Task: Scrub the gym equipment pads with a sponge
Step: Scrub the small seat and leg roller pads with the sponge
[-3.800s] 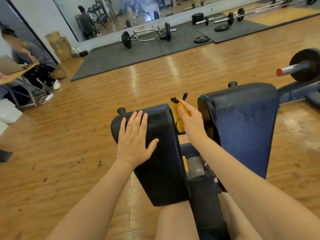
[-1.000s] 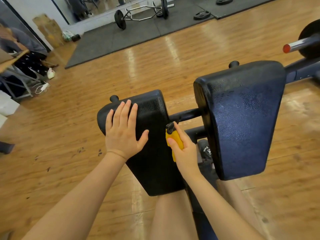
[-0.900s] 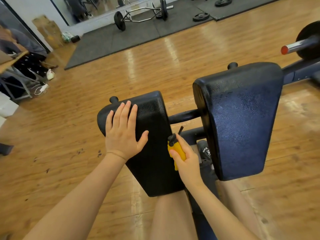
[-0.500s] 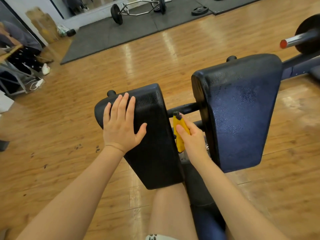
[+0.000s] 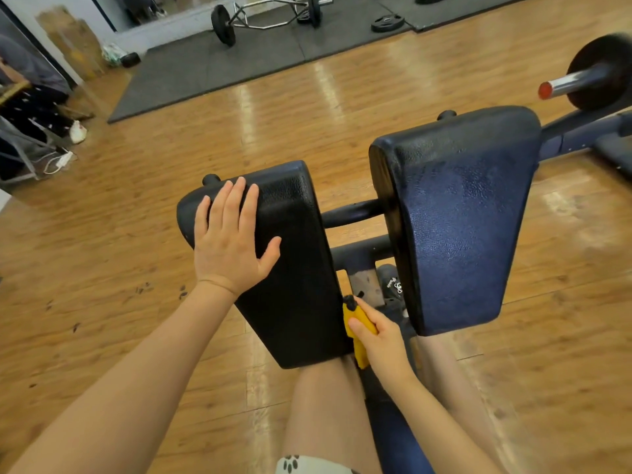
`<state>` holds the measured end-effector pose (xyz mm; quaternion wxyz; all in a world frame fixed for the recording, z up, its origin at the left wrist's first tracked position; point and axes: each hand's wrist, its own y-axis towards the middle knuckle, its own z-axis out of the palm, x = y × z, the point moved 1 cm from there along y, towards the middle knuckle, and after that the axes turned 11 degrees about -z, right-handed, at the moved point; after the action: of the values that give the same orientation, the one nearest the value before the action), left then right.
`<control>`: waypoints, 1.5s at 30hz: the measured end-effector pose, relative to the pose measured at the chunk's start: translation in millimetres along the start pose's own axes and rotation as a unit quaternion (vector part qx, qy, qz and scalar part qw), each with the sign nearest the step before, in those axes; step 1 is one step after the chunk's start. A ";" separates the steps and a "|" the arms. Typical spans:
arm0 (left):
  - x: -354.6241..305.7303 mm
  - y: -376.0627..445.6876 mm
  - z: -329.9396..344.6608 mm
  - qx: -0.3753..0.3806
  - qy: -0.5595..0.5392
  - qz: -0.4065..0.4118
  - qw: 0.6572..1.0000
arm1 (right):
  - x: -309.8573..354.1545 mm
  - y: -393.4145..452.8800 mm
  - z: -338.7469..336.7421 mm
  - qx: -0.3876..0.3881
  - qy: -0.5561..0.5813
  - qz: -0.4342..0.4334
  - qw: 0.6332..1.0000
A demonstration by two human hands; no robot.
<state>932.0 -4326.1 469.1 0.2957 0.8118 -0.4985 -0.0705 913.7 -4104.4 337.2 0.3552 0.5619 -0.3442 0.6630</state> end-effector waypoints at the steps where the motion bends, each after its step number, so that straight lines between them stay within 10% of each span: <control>1: 0.2 -0.1 0.1 0.000 0.001 -0.001 1.000 | 7.3 5.9 1.7 -0.004 0.007 -0.007 1.000; 21: 0.0 -0.1 -7.3 0.051 -0.020 -0.002 0.998 | -1.6 -19.0 -13.6 0.056 -0.132 0.037 0.989; 27: -9.9 -0.1 -27.8 0.079 -0.153 -0.075 0.982 | 67.3 -6.7 -7.5 0.057 -0.228 -0.073 0.969; 35: -1.2 -30.9 -69.1 0.232 -0.520 -0.192 0.799 | 175.2 51.1 66.0 0.187 -0.365 -0.320 0.854; 42: 30.4 -35.3 -57.0 0.082 -0.658 -0.421 0.619 | 195.7 79.8 124.2 0.271 -0.464 -0.395 0.745; 45: 27.8 -39.7 -48.7 0.025 -0.623 -0.469 0.625 | 187.6 84.7 134.4 0.229 -0.508 -0.401 0.727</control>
<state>996.2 -4316.8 492.0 -0.1796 0.7048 -0.1176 -0.6761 886.5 -4246.9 535.6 0.2199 0.9649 -0.0536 0.1329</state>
